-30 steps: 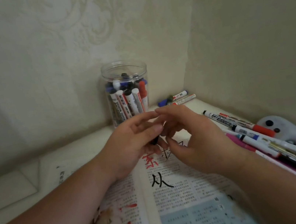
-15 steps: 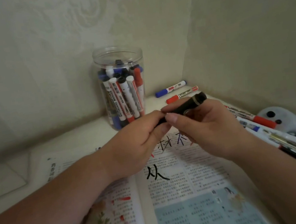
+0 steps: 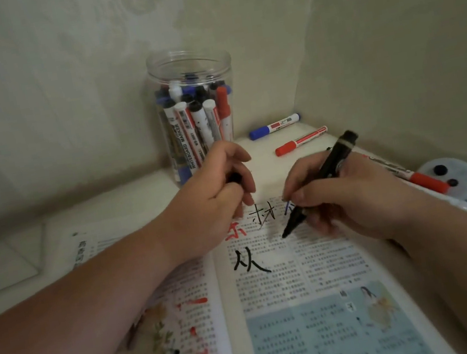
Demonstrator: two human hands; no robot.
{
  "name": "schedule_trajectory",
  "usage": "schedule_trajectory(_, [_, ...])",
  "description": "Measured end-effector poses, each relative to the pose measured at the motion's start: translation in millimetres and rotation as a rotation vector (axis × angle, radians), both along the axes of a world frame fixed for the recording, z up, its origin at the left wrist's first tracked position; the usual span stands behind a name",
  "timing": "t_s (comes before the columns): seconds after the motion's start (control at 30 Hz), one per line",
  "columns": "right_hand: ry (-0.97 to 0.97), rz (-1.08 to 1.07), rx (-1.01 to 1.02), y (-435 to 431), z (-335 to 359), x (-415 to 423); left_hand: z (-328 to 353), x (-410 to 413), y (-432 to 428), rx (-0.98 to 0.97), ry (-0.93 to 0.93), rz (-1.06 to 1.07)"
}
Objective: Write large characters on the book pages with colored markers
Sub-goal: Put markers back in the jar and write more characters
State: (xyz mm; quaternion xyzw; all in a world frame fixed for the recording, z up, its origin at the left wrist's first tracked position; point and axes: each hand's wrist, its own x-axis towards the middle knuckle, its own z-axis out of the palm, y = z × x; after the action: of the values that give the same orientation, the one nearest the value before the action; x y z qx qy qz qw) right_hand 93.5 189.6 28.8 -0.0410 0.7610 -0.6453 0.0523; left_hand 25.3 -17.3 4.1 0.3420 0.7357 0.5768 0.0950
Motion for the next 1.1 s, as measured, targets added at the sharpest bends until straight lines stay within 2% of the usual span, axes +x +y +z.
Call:
schedule_trajectory(0.13, [-0.145,0.142,0.001,-7.2,-3.1,4.2,-6.0,-2.1,1.7,-0.046,0.085,0.019])
schedule_trajectory(0.27, [-0.130,0.091,0.113,-14.0,-3.0,5.3,-3.1,-1.2,-1.1,-0.051,0.049,0.002])
schedule_trajectory(0.4, [-0.065,0.041,0.307,-18.2,-0.3,5.2,-3.1,-0.7,-3.3,-0.082,0.010,-0.015])
schedule_trajectory(0.57, [-0.068,0.011,0.267,-18.9,-0.3,6.1,-3.9,-1.8,-3.3,-0.087,0.001,0.007])
schedule_trajectory(0.77, [-0.069,0.020,0.368,-21.3,1.3,4.8,-4.4,-3.6,-3.7,-0.103,0.041,0.052])
schedule_trajectory(0.97, [-0.100,0.131,0.380,-22.4,3.8,7.8,-6.0,-6.7,-3.7,-0.164,0.091,0.096])
schedule_trajectory(1.1, [-0.004,-0.018,0.297,-15.9,0.5,4.8,-8.5,-9.6,-1.7,-0.127,0.098,0.067])
